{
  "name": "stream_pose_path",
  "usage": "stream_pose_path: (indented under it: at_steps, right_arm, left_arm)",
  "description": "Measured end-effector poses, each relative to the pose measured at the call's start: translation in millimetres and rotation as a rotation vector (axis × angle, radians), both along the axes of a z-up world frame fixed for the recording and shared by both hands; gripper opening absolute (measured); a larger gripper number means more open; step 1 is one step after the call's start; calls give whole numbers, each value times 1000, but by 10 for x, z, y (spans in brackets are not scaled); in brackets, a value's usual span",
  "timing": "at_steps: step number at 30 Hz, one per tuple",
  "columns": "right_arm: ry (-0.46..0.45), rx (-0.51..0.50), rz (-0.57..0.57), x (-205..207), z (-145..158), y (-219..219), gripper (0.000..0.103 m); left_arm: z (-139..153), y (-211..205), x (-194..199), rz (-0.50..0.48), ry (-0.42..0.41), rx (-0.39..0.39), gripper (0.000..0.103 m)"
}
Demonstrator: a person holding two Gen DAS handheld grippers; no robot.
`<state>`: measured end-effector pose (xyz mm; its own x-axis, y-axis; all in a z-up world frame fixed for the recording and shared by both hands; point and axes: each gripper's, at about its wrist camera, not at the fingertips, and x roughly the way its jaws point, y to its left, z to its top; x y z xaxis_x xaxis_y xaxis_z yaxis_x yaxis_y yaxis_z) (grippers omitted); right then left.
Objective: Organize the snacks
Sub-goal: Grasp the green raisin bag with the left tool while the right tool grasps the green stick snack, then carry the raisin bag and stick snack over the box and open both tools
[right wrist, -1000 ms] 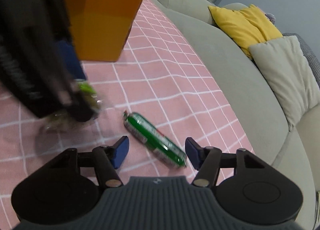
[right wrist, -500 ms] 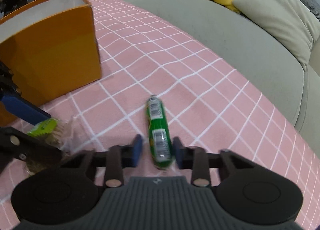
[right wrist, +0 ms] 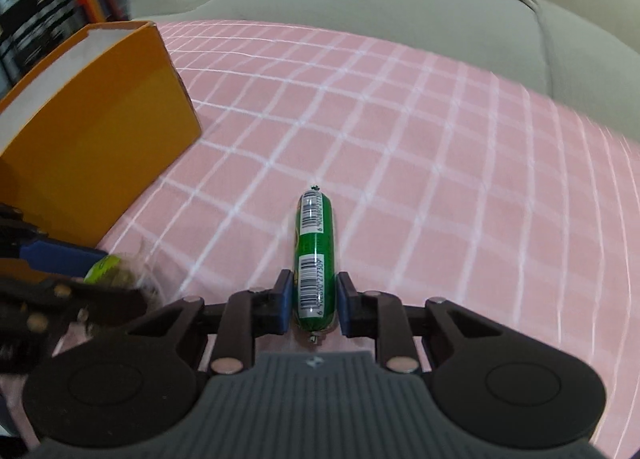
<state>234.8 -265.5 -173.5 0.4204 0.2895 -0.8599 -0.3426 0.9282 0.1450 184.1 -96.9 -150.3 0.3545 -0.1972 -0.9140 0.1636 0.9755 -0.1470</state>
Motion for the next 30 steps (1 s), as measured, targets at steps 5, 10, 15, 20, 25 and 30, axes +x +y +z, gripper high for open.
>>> stream_pose_path:
  at_steps: [5,10,15,20,25,30]
  right_arm:
    - [15,50,-169,-611,29,-228,19]
    - [34,87,-297,-1154,53,-307,19]
    - [34,92,-283,-1412,83,-181,19]
    - [1,97,-241,-1443,85,-140,22]
    - [-40,103,-228,-1418,88,-132,34]
    - [-50,103,-199,-1377,66,-118,34]
  left_arm:
    - [-34,-70,-225,-63,-23,15,41]
    - [-47,-125,-462,-125,-44,1,41]
    - [-115,-152,-594,-132,-22,-1,41]
    - [-172,-52,-574,-72,16,-47,46]
    - [-233,3,-575,-8,36,-66,68]
    - [-322,39,-601,-1,58,-95,70]
